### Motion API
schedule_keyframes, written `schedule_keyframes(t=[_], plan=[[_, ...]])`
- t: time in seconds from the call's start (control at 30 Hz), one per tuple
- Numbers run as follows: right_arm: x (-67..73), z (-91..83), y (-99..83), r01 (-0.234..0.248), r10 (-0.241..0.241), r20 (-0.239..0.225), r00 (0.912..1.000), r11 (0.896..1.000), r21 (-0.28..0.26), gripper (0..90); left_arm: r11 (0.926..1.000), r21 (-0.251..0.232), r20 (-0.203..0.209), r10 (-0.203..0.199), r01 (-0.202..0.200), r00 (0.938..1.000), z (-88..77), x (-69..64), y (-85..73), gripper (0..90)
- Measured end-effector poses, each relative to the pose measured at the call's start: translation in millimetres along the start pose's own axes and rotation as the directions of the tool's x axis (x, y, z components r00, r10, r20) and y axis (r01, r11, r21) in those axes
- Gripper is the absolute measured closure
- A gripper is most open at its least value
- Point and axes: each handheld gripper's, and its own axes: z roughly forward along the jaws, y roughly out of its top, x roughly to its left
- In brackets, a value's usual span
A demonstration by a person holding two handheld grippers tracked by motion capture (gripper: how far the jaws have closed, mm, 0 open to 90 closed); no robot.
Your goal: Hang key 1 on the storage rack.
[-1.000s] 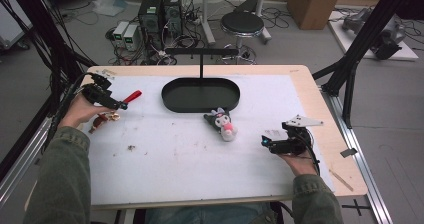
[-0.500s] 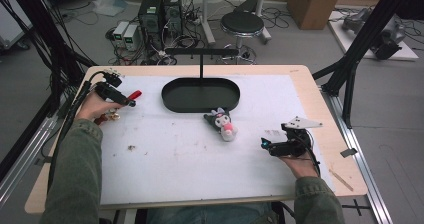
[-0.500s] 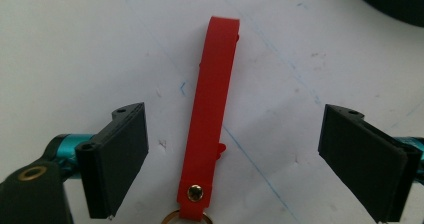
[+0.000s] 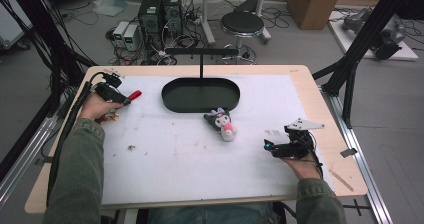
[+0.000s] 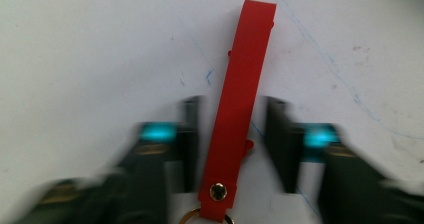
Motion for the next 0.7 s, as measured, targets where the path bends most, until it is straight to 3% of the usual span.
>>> schedule_keyframes(t=[0.2,0.63,0.7], plan=[[0.9,-0.1,0.1,-0.005,0.005,-0.008,1.0,1.0,0.005,0.6,0.9997,-0.002,-0.028,0.024,-0.024,0.9993,-0.8,-4.7,1.4,74.4],[-1.2,-1.7,0.1,-0.009,0.009,-0.01,0.9999,1.0,-0.002,0.5,0.9992,-0.012,-0.029,0.038,-0.038,0.9988,-17.4,-1.3,2.4,74.7],[-1.0,-2.0,0.2,-0.006,0.006,-0.009,0.9999,1.0,-0.004,0.5,0.9991,-0.032,-0.011,0.026,-0.026,0.9996,-23.0,-1.2,2.8,74.7]])
